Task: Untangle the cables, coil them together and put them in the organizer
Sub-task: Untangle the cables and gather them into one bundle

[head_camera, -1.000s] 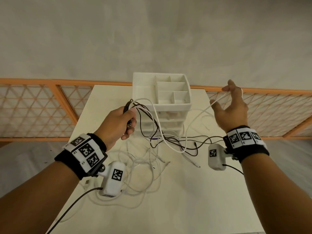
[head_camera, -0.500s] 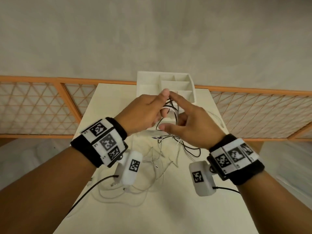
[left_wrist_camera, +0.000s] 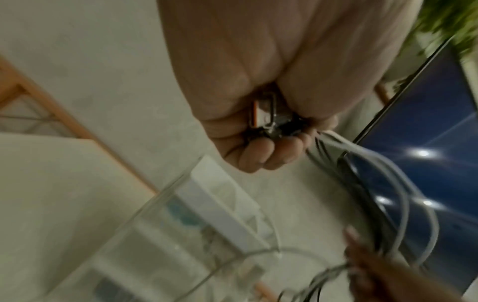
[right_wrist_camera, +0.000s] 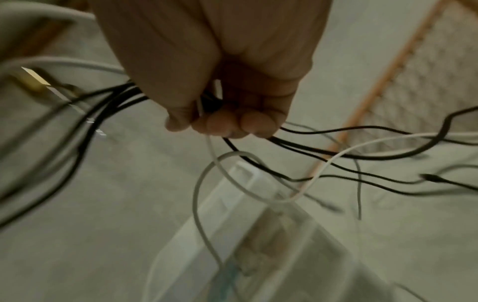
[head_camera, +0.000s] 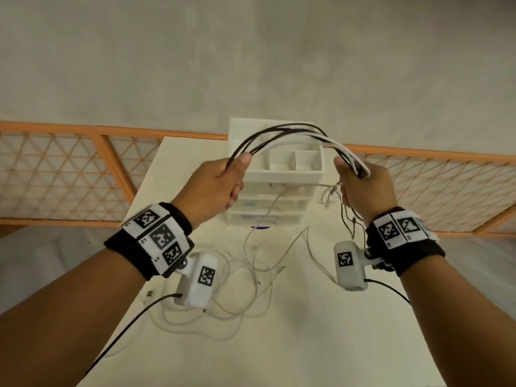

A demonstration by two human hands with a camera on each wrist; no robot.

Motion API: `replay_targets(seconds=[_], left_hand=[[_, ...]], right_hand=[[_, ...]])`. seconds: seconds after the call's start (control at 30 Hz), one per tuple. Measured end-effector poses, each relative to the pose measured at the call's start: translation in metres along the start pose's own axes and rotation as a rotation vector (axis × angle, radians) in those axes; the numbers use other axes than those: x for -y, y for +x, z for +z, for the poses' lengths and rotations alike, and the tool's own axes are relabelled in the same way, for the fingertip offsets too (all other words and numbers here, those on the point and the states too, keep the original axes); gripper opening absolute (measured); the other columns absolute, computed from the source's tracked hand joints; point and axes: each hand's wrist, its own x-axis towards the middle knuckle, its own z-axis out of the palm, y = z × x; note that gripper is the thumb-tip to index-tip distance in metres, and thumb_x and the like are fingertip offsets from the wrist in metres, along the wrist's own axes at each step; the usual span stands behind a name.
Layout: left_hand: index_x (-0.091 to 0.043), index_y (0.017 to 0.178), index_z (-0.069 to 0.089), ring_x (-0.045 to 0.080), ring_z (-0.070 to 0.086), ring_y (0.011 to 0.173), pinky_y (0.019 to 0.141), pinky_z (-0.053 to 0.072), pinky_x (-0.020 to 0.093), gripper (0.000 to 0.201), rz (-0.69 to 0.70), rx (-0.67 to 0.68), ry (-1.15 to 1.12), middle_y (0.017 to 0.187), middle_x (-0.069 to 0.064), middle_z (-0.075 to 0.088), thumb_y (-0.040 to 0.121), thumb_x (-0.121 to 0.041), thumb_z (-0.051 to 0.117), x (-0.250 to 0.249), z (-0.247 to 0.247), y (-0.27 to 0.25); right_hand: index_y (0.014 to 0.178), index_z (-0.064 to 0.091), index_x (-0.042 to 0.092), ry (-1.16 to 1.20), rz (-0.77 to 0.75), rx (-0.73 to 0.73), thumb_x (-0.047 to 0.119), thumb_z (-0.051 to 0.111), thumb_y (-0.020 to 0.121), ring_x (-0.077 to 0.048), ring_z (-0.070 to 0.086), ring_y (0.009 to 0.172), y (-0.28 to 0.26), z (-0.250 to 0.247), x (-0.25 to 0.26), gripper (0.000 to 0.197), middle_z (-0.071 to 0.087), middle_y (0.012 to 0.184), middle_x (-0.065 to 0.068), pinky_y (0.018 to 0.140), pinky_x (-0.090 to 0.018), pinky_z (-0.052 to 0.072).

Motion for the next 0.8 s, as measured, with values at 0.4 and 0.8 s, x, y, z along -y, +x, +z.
replay_targets(seconds=[0.4, 0.8], left_hand=[[-0.014, 0.083, 0.063, 0.021, 0.054, 0.051, 0.047, 0.044, 0.028, 0.047, -0.148, 0.141, 0.080, 0.073, 0.009, 0.070, 0.096, -0.057, 0.049, 0.019, 0.065, 0.012], [-0.012, 0.081, 0.066, 0.033, 0.057, 0.064, 0.063, 0.049, 0.042, 0.037, -0.085, -0.368, 0.136, 0.072, 0.011, 0.064, 0.088, -0.047, 0.055, 0.023, -0.015, 0.027]], right_hand=[[0.076, 0.056, 0.011, 0.174, -0.233, 0.014, 0.031, 0.052, 0.098, -0.022, 0.043, 0.050, -0.002, -0.006, 0.046, 0.030, 0.049, 0.058, -0.003, 0.049, -0.032, 0.035], [0.125, 0.065, 0.012, -0.583, 0.401, 0.157, 0.049, 0.059, 0.096, -0.041, 0.053, 0.123, -0.025, 0.002, -0.111, 0.047, 0.063, 0.129, -0.021, 0.100, -0.041, 0.044]])
